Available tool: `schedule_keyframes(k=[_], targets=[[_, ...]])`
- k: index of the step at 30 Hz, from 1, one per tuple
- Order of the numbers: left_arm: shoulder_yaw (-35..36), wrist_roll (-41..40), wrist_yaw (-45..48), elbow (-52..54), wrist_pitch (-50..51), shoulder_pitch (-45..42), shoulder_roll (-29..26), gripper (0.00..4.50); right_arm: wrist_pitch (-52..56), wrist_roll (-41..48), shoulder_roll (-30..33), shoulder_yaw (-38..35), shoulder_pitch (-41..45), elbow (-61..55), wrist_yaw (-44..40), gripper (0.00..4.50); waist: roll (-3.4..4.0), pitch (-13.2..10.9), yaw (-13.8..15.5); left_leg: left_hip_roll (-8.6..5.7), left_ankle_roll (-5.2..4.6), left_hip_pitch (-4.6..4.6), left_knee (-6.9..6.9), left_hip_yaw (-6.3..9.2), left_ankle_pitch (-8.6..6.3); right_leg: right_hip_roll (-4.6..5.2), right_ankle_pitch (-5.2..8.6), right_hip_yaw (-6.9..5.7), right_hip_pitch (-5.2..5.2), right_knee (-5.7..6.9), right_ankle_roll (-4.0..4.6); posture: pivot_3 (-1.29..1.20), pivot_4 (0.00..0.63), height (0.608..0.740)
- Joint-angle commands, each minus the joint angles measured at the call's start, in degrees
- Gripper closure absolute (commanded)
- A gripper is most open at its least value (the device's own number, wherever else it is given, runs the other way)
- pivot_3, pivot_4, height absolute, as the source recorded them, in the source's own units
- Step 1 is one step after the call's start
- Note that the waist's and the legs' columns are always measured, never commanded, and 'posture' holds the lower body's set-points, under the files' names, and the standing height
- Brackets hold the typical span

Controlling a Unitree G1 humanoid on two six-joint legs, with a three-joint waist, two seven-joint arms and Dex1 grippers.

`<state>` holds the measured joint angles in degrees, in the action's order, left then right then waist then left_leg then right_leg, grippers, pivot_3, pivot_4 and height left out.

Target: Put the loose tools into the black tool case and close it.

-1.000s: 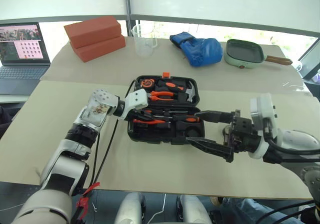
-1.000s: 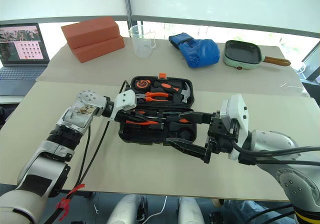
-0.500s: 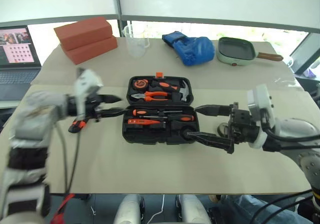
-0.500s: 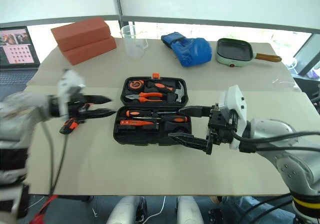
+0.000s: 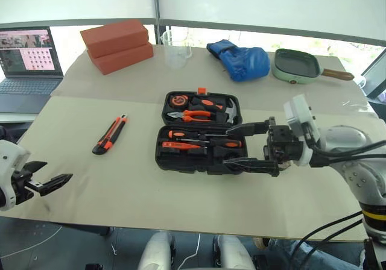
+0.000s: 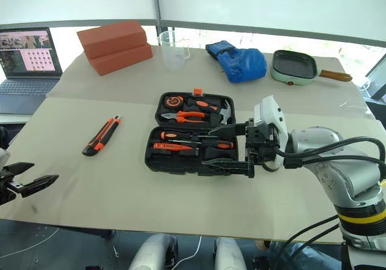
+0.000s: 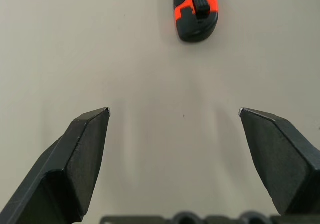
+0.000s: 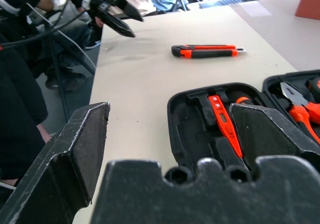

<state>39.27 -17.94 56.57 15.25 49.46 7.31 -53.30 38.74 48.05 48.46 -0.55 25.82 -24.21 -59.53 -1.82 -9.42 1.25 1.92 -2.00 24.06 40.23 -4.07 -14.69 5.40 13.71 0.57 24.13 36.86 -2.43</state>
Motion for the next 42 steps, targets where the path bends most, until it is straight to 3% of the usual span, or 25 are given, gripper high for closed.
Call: schedule_keyframes(k=[1,7,10,16,19,25,28,33,37,42], targets=[[-5.7,-2.0,-2.4,-0.8,4.3,-7.5,-4.2,0.04,-0.7,0.1,-0.4,-1.3,0.5,-1.7,-0.4,0.00,-0.02,0.0,-0.1,0.01,0.01,0.01,-0.01,0.00,0.00,-0.03,-0.01,-0.01,0.01,0.00,0.01,0.00,0.150,0.738],[-23.6,-1.6,-3.0,-10.7,12.7,-25.4,-10.5,0.04,0.4,1.4,-1.1,-2.4,-1.9,-5.1,1.3,0.00,-0.02,0.0,-0.7,-0.03,0.04,0.00,-0.13,-0.08,0.02,-0.16,-0.02,0.06,0.09,0.06,0.04,0.00,0.150,0.738],[-33.1,0.5,-0.6,-16.5,11.3,-32.6,-11.7,0.04,1.0,2.2,-1.8,-3.1,-3.5,-7.1,3.0,0.00,-0.02,0.0,-1.2,-0.06,0.05,0.00,-0.16,-0.17,0.03,-0.23,-0.02,0.12,0.14,0.07,0.05,0.00,0.150,0.738],[-48.3,8.2,0.1,-32.4,7.0,-46.1,-7.7,0.04,1.2,2.8,-2.4,-4.0,-6.3,-10.3,5.5,0.00,-0.05,0.0,-0.8,-0.08,0.05,0.03,-0.13,-0.33,0.04,-0.26,-0.02,0.14,0.14,0.06,0.04,0.00,0.150,0.738],[-52.2,11.0,0.9,-38.6,3.7,-49.8,-4.9,0.04,1.1,2.6,-2.6,-4.2,-6.3,-10.8,6.6,0.00,-0.05,0.0,-0.7,-0.08,0.04,0.04,-0.12,-0.49,0.04,-0.25,-0.02,0.17,0.15,0.04,0.03,0.00,0.150,0.738],[-53.0,13.3,1.5,-48.5,-0.3,-54.4,-0.1,0.04,1.1,2.9,-2.2,-4.4,-6.3,-11.5,7.5,0.00,-0.05,0.0,-0.4,-0.09,0.04,0.04,-0.03,-0.65,0.04,-0.22,-0.01,0.14,0.11,0.10,0.03,0.00,0.150,0.738],[-52.5,14.4,1.1,-51.7,-2.2,-55.3,0.9,0.80,1.1,2.9,-2.1,-4.4,-6.2,-11.4,7.6,0.00,-0.03,0.0,-0.4,-0.08,0.03,0.01,0.00,-0.64,0.05,-0.22,-0.01,0.14,0.09,0.13,0.03,0.00,0.150,0.738],[-49.5,14.9,0.7,-54.6,-7.3,-57.1,0.9,2.58,1.3,3.3,-1.5,-5.5,-6.8,-11.8,7.9,0.00,-0.03,0.0,-0.3,-0.09,0.03,0.01,0.02,-0.62,0.05,-0.21,-0.01,0.14,0.08,0.16,0.02,0.00,0.150,0.738],[-45.4,12.2,4.0,-46.7,-19.4,-57.5,0.5,2.68,1.4,3.1,-0.5,-6.6,-8.5,-12.5,8.3,0.00,-0.25,-0.1,-0.1,-0.03,0.03,0.18,0.12,-0.55,0.05,-0.22,-0.02,0.03,0.17,0.16,0.03,0.00,0.150,0.738],[-48.5,7.5,17.2,-24.4,-21.7,-54.6,-0.6,2.69,2.6,5.1,0.9,-9.3,-12.4,-14.2,9.3,0.00,-0.33,-0.1,-0.1,-0.03,-0.08,0.32,0.16,-0.42,-0.02,-0.12,-0.10,0.06,0.14,0.11,-0.11,0.00,0.150,0.738]])
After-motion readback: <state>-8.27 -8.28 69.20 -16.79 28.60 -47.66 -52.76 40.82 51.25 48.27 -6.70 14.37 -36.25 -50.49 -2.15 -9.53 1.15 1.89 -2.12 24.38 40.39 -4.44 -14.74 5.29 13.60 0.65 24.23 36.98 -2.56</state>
